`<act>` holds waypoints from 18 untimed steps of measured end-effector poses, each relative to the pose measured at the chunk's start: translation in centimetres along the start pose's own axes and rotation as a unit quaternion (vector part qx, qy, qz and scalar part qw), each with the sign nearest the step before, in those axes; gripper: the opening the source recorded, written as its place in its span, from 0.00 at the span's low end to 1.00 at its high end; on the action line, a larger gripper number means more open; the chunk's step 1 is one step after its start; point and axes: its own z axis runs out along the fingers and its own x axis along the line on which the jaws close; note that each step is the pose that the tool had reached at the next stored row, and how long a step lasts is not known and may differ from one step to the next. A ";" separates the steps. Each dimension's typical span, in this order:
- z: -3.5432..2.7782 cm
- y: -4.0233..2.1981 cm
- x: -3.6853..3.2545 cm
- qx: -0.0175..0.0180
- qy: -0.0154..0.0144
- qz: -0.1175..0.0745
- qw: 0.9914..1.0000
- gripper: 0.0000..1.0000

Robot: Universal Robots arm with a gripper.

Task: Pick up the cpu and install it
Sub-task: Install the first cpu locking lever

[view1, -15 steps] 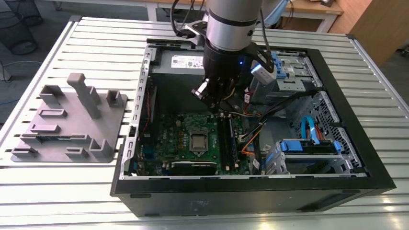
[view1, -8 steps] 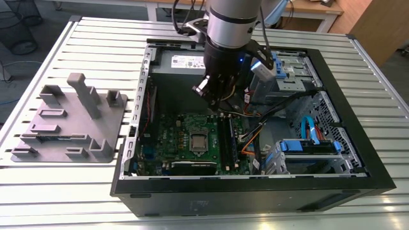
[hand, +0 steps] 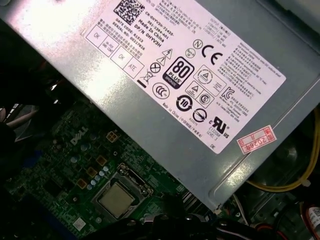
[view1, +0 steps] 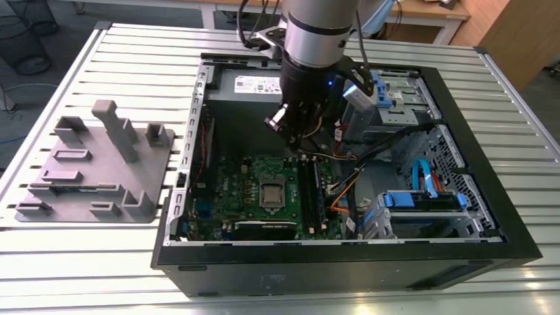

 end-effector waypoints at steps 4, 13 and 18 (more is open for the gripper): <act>0.10 0.22 -0.21 -0.002 -0.002 0.000 1.000 0.11; 0.85 0.33 -0.33 -0.007 -0.006 0.000 1.000 0.11; 1.28 0.40 -0.29 -0.010 -0.009 0.000 1.000 0.11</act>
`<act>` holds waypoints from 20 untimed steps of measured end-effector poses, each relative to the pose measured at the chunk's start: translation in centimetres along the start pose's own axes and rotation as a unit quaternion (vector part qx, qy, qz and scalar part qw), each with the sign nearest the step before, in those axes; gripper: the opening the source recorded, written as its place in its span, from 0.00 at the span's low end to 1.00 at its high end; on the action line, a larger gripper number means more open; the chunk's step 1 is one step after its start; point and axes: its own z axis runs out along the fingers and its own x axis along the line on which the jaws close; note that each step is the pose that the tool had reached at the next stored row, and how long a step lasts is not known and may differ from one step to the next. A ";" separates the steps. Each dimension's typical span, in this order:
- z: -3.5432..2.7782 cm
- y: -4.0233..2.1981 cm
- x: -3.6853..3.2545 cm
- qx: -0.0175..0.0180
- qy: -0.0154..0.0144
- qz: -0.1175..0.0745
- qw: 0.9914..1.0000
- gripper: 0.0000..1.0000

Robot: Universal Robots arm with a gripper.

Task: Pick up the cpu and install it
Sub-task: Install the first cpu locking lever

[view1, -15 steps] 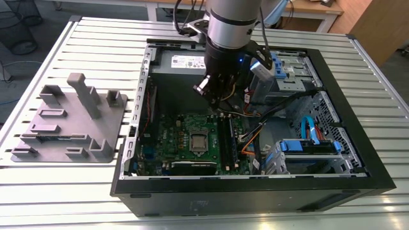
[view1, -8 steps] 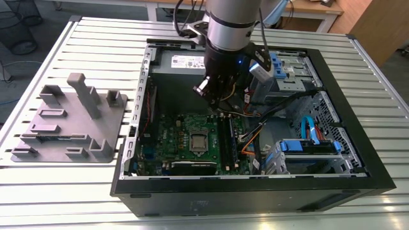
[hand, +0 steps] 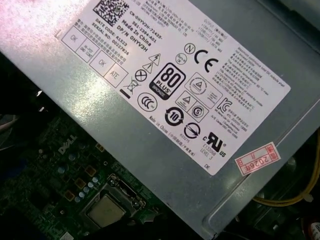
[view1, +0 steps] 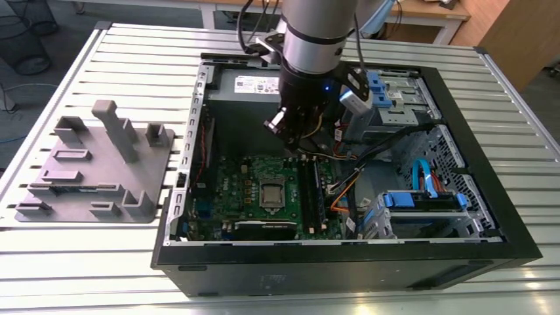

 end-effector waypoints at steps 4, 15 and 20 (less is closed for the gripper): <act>0.21 -0.03 0.13 0.000 0.000 0.000 1.000 0.11; 0.35 -2.05 1.88 0.004 0.003 0.000 1.000 0.11; 0.35 -2.12 1.95 0.005 0.004 0.000 1.000 0.11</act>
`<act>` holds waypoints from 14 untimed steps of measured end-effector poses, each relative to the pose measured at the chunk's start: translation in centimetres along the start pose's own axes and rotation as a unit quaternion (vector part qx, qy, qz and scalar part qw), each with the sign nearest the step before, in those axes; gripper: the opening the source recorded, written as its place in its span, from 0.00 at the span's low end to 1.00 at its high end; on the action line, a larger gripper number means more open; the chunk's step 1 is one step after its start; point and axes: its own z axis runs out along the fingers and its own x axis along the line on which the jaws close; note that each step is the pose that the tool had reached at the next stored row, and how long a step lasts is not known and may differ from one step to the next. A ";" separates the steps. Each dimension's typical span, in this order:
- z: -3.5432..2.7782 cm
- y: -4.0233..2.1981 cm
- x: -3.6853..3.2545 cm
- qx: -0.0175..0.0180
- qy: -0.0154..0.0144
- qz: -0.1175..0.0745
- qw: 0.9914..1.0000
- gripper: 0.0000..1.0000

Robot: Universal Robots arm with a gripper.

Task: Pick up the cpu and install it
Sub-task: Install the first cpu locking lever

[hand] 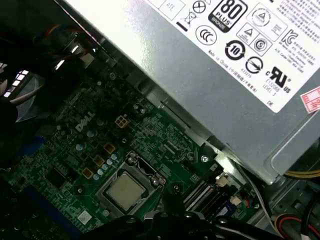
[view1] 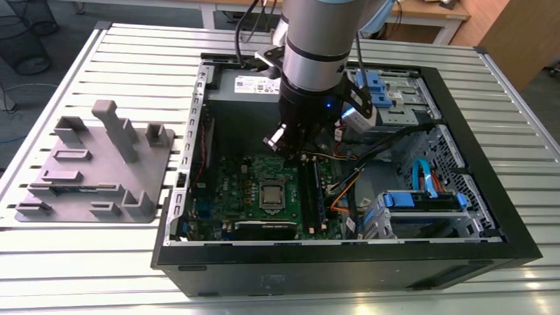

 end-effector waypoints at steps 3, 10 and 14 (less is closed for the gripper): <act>0.07 -0.01 0.04 0.000 0.000 0.001 1.000 0.11; 0.47 -0.29 0.35 0.000 0.001 0.011 1.000 0.11; 0.58 -0.68 0.68 0.000 0.001 0.015 1.000 0.11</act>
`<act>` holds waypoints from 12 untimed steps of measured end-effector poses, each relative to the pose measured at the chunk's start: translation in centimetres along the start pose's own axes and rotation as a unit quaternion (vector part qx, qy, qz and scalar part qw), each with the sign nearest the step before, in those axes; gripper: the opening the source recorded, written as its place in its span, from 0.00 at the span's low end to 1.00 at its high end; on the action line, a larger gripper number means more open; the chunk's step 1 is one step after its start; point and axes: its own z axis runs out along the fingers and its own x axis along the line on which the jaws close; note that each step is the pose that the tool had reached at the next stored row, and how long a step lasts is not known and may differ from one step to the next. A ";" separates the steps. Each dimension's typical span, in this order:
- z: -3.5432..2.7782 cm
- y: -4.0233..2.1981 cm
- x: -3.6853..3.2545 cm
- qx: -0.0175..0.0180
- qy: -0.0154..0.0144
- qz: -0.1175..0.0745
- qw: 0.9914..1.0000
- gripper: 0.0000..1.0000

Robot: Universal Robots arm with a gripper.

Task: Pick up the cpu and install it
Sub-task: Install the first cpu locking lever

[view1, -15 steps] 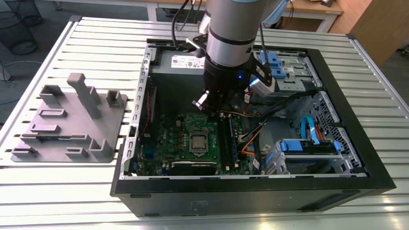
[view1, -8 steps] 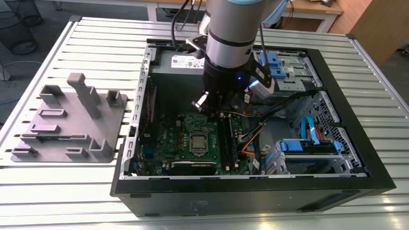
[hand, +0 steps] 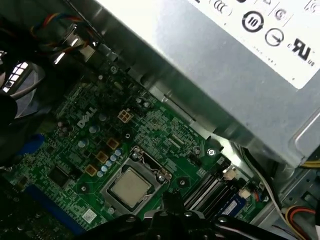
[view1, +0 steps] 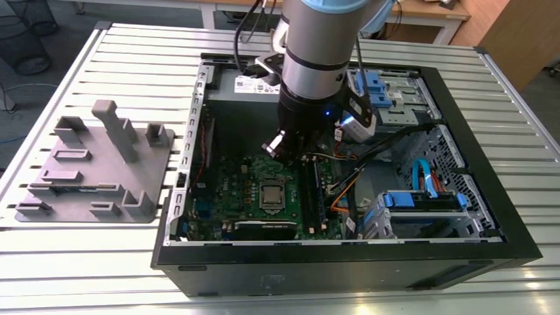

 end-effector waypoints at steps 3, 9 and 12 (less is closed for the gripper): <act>0.06 -0.29 0.23 0.000 0.000 0.003 1.000 0.11; 0.59 -0.41 0.32 0.003 0.002 0.016 1.000 0.11; 0.95 -0.40 0.30 0.006 0.005 0.023 1.000 0.11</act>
